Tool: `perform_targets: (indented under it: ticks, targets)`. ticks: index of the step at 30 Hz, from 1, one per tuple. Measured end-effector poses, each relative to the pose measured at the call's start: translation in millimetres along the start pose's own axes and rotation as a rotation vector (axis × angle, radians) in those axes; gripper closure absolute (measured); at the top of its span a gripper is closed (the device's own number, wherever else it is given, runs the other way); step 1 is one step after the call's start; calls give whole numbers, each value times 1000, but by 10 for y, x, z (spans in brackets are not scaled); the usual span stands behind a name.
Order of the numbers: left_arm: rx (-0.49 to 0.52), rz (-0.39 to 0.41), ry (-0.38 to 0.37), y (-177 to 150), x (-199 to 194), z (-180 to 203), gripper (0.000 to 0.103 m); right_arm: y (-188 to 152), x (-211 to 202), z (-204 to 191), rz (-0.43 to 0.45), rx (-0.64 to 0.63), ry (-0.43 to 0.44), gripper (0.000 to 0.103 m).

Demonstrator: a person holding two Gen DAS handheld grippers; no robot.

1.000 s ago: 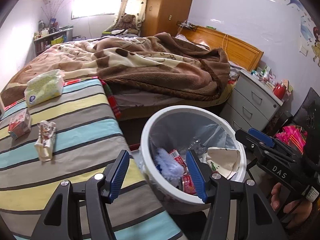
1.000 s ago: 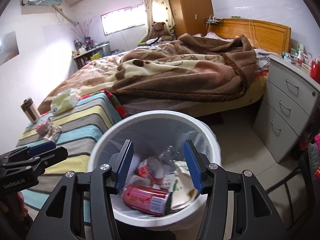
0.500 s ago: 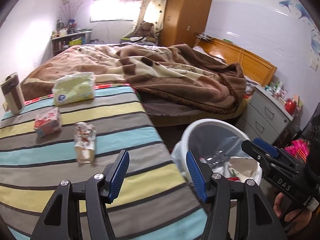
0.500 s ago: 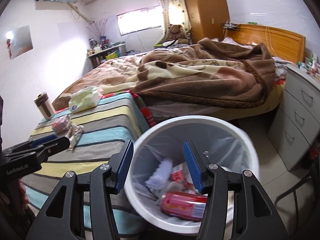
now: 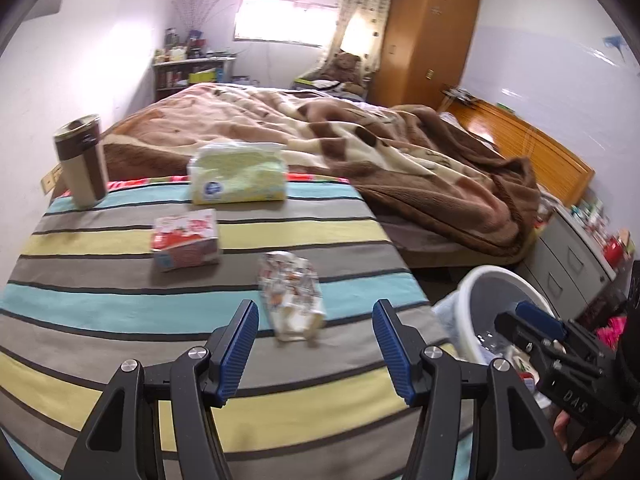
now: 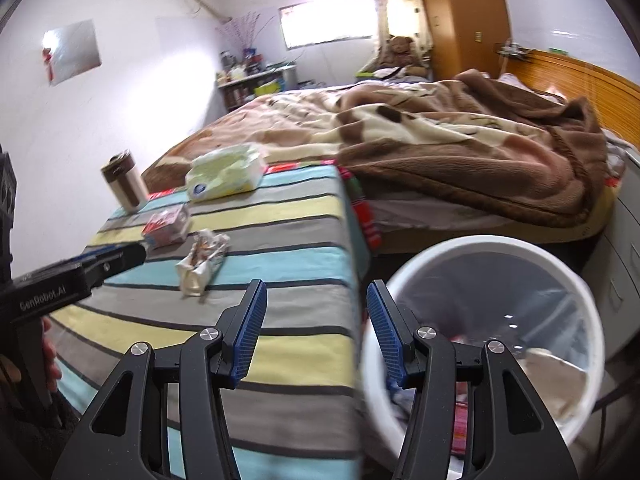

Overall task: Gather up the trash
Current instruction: 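Move both open grippers back toward the strawberry milk carton and patterned wrapper, then grasp the strawberry milk carton with the left gripper while the right gripper grasps the patterned wrapper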

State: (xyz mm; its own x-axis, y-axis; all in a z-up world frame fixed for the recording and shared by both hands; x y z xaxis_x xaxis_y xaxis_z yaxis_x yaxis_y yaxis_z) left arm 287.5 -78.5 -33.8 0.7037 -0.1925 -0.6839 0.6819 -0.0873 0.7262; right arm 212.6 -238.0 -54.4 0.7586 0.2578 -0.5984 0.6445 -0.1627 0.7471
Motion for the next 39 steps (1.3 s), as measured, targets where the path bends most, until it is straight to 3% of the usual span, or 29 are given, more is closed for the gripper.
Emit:
perform_targets:
  ticks: [3,17,30,33,39]
  targets:
    - [-14,3,19,32,30,-197,44,2,123,-141,-22,-13,30,40]
    - [-45,-25,71,166,353,-890,44,30,792,-596,-139,18,123,39]
    - [-19,-45,80,409,780,-1215,43,46,1180,-776,-210,42,164,40]
    - [10,-67,59,457,903,-1211,39,25,1249,-805,-236,46,180,40]
    - [26,-54,27,540,1048,-1227,38,84,1202,-737,-194,105,201,40]
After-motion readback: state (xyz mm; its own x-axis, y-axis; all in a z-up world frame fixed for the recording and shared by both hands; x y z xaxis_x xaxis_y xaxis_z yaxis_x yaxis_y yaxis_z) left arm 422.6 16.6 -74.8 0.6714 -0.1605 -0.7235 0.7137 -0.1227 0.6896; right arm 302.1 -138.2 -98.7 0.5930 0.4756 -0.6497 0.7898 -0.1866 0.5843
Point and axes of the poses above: each gripper's, at about its wrist camera, not at the fingertips, and x roughly the way its jaws point, z to its right, y to its top, the point moved 7 cm from there along x, roughly the way its jaws point, and after that the axes turned 10 degrees about y, right-handed, at the moved point
